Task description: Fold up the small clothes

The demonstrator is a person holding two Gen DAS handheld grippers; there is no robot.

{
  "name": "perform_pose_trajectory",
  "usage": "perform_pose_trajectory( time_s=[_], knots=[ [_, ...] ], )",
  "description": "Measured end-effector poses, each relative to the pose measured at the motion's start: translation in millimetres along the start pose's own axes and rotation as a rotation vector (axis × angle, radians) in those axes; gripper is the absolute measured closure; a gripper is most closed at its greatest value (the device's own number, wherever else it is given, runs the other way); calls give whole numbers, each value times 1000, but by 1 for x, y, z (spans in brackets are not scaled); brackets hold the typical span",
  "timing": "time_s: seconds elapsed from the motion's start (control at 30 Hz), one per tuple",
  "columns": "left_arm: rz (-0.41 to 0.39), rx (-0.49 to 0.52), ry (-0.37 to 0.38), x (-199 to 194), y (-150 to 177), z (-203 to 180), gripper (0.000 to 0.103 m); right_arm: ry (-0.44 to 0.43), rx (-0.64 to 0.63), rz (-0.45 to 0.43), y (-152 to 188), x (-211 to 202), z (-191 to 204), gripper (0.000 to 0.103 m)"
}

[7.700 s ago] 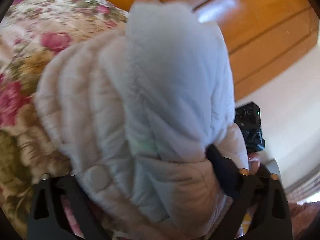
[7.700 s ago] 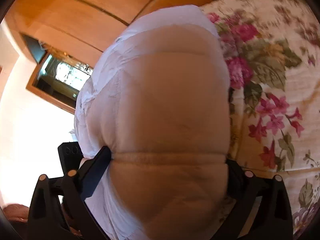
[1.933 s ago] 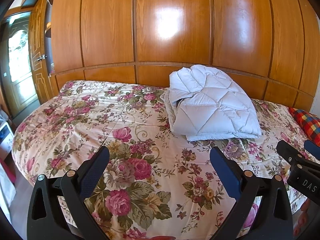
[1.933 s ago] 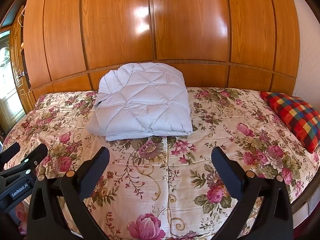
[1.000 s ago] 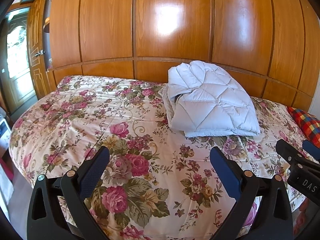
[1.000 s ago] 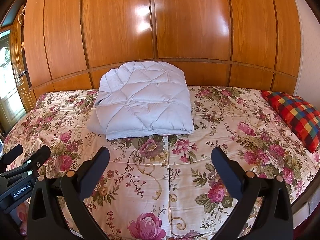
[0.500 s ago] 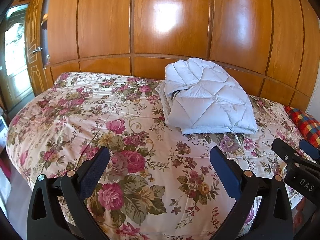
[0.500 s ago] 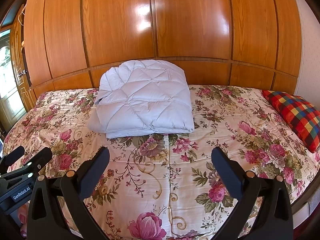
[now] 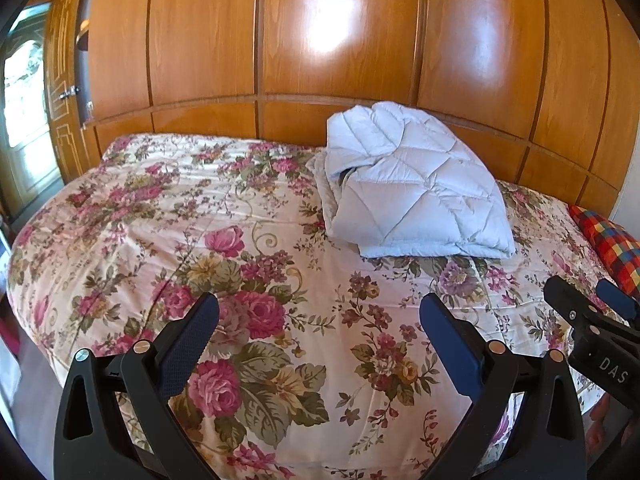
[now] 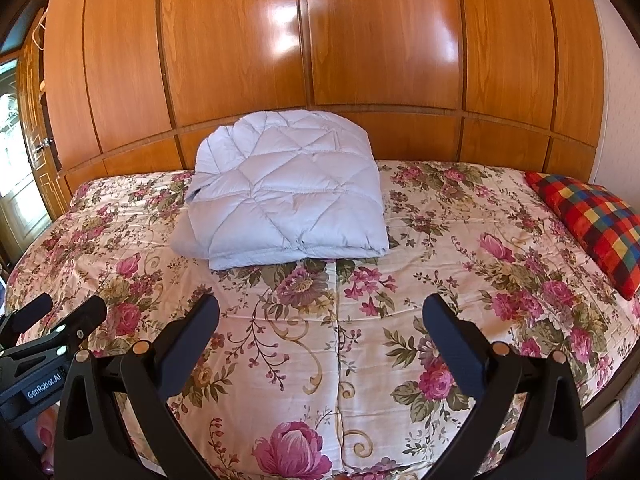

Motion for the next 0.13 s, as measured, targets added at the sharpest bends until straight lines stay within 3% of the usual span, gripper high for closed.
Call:
perform_pose_trajectory(
  time_s=[0.13],
  knots=[
    [32,-14,-3,10,4,2,4,11,20,22,5,7,-6,2]
  ],
)
Point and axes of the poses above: each gripper's, at about its wrist camera, not at the fingertips, and x roughly the way its jaws point, z to its left, y to its underside, the point moved 8 cm from there along x, roughly the way its jaws point, and after that the axes turned 1 degree about -y, right-handed, at the moved point
